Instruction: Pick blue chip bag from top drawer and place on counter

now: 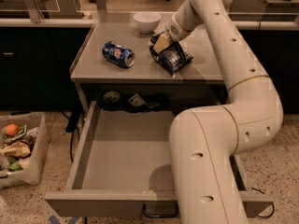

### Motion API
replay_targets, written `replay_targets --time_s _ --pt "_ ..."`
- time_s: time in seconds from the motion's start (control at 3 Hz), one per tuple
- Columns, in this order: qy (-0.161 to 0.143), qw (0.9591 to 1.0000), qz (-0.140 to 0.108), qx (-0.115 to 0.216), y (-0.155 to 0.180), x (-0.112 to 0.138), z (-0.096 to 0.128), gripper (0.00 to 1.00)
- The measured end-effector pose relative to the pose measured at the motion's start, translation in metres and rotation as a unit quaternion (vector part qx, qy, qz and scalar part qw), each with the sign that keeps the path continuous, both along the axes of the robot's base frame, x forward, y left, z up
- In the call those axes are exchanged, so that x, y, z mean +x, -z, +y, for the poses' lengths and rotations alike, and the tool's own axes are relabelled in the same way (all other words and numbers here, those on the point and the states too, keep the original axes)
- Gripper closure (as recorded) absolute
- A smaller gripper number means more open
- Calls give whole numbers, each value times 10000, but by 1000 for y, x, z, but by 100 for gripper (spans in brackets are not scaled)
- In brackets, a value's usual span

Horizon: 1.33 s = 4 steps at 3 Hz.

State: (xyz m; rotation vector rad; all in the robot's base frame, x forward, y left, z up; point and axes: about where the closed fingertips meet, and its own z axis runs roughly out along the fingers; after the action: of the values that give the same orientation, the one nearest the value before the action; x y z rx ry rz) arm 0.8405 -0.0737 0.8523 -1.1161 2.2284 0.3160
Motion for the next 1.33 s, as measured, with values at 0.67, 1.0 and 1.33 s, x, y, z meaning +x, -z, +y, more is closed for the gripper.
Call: replay_targets --time_s 0.67,1.0,1.33 --pt "19 10000 6 3 0 1 1 58" --pt "19 10000 6 3 0 1 1 34" --pt "18 10000 6 3 0 1 1 11"
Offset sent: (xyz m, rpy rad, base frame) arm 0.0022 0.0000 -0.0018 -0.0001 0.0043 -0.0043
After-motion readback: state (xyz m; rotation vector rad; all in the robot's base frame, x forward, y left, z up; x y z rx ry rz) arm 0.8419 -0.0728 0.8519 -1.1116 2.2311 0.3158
